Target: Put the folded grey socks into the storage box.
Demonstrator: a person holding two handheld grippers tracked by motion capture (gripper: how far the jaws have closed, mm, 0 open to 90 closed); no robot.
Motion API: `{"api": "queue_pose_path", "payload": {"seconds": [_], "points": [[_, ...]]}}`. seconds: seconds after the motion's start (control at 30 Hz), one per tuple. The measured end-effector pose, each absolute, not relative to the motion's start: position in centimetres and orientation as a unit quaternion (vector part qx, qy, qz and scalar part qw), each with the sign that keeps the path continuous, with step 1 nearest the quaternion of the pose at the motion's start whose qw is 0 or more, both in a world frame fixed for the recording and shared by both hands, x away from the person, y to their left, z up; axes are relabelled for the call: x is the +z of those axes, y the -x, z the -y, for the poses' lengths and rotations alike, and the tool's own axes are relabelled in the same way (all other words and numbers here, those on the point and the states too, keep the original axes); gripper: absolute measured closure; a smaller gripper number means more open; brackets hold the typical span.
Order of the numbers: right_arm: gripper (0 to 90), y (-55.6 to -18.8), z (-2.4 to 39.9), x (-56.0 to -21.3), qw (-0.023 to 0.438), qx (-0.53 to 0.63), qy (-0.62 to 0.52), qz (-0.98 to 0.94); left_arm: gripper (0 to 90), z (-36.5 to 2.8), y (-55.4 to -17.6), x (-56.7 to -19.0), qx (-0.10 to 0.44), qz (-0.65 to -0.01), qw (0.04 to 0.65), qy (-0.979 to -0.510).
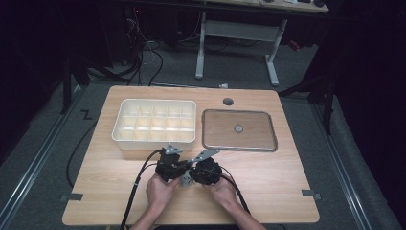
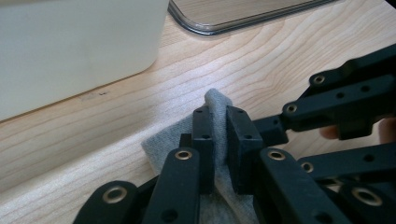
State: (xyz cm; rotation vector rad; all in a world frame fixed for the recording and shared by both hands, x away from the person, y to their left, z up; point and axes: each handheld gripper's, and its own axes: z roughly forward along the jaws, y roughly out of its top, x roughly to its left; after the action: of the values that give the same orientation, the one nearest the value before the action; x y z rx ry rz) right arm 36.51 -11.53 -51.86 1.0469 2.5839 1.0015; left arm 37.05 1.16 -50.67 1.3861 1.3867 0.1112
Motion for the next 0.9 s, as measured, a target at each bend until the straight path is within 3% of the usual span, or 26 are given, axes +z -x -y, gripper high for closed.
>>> {"api": "queue_pose_path", "payload": {"seconds": [0.4, 0.73, 0.8, 0.9], "points": [[73.5, -33.9, 13.4, -49.1, 0.099, 0.389, -0.343, -0.849, 83.1, -1.2, -37.0, -51.0, 0.049, -0.580, 0.557, -0.593], [68.3, -33.5, 12.2, -49.4, 0.086, 0.392, -0.327, -0.856, 83.0, -1.3, -37.0, -51.0, 0.046, -0.579, 0.557, -0.594], [68.6, -33.5, 12.1, -49.5, 0.087, 0.390, -0.325, -0.857, 82.9, -1.3, -37.0, -51.0, 0.045, -0.578, 0.558, -0.594], [76.3, -33.8, 11.9, -49.8, 0.088, 0.378, -0.322, -0.863, 82.9, -1.3, -37.0, -50.9, 0.044, -0.578, 0.558, -0.594]]}}
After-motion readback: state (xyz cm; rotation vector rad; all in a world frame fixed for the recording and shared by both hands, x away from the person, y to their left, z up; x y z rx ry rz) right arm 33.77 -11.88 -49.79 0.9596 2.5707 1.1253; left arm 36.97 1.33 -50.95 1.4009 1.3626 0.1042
